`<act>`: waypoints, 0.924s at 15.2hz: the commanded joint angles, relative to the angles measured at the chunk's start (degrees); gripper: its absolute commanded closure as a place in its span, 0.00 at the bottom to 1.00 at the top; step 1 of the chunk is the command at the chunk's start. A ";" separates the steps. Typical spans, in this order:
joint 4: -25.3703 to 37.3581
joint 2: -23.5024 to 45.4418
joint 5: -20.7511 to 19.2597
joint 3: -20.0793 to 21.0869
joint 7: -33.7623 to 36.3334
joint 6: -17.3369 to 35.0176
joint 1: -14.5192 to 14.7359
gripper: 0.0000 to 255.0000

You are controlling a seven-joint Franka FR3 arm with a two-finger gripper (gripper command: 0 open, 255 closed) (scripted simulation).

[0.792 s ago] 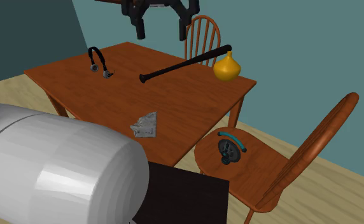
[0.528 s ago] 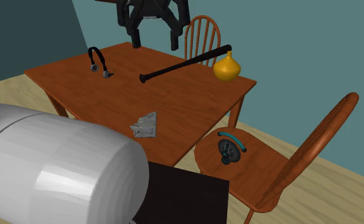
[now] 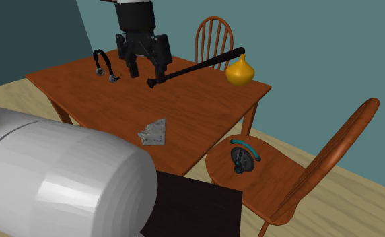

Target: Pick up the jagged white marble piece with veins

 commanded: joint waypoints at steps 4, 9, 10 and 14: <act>-2.36 7.71 2.87 6.66 12.55 10.11 -0.58 0.00; -1.44 18.95 2.76 13.06 25.57 20.16 -2.58 0.00; -0.92 21.52 2.18 14.28 28.40 22.08 -3.18 0.00; 2.26 32.69 -2.81 18.38 40.98 28.98 -5.84 0.00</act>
